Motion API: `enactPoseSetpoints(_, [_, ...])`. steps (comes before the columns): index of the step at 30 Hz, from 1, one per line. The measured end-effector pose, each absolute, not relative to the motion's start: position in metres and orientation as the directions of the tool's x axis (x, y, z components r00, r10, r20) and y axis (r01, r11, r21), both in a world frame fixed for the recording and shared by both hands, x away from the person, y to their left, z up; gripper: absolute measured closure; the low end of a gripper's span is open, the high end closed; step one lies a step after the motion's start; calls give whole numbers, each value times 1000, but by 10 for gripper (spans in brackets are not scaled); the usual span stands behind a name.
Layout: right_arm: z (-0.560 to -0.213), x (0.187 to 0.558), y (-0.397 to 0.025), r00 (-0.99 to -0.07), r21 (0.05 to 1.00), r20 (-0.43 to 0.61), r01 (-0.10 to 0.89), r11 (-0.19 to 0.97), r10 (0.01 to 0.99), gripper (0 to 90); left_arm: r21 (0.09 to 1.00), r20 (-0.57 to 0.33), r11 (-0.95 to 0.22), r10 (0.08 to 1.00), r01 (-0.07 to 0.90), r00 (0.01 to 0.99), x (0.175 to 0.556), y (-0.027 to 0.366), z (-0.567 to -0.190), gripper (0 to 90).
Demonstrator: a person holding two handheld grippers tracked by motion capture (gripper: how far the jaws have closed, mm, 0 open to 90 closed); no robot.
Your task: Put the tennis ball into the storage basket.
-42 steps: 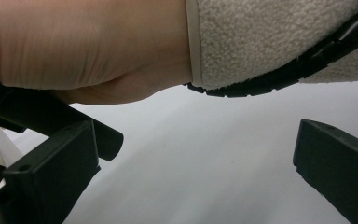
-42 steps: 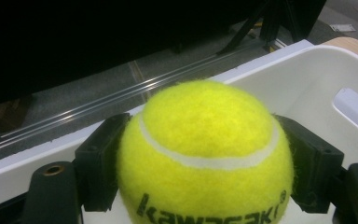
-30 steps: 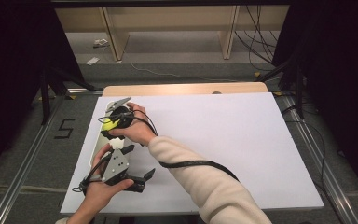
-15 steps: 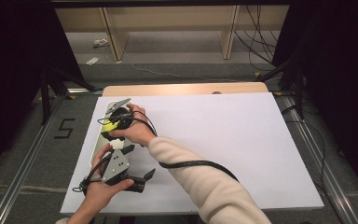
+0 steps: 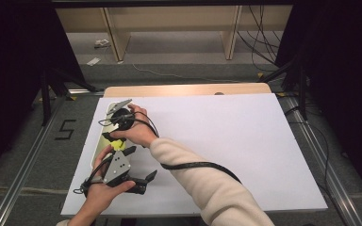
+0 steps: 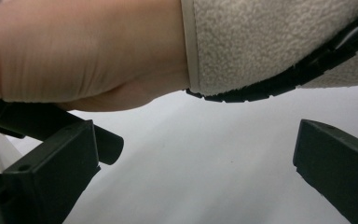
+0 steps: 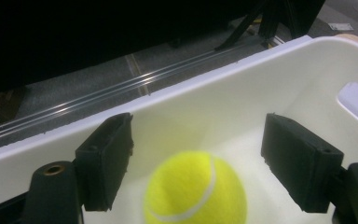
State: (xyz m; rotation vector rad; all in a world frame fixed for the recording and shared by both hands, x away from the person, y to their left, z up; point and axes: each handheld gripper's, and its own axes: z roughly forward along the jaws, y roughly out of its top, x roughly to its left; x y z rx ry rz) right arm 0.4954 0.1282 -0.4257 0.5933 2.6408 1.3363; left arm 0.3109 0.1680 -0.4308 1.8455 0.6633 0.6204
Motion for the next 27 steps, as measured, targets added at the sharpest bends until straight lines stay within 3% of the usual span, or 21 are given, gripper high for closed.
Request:
enactPoseSetpoints(7, [-420,495,124,-916,800,61,283,529,398,197,936,112,-315,691,157,714,311,168,-431,0])
enactPoseSetpoints(27, [-400,489,88,-905,829,37,264,493,423,194,935,113,-316,692,158,713,311,167,-431,0])
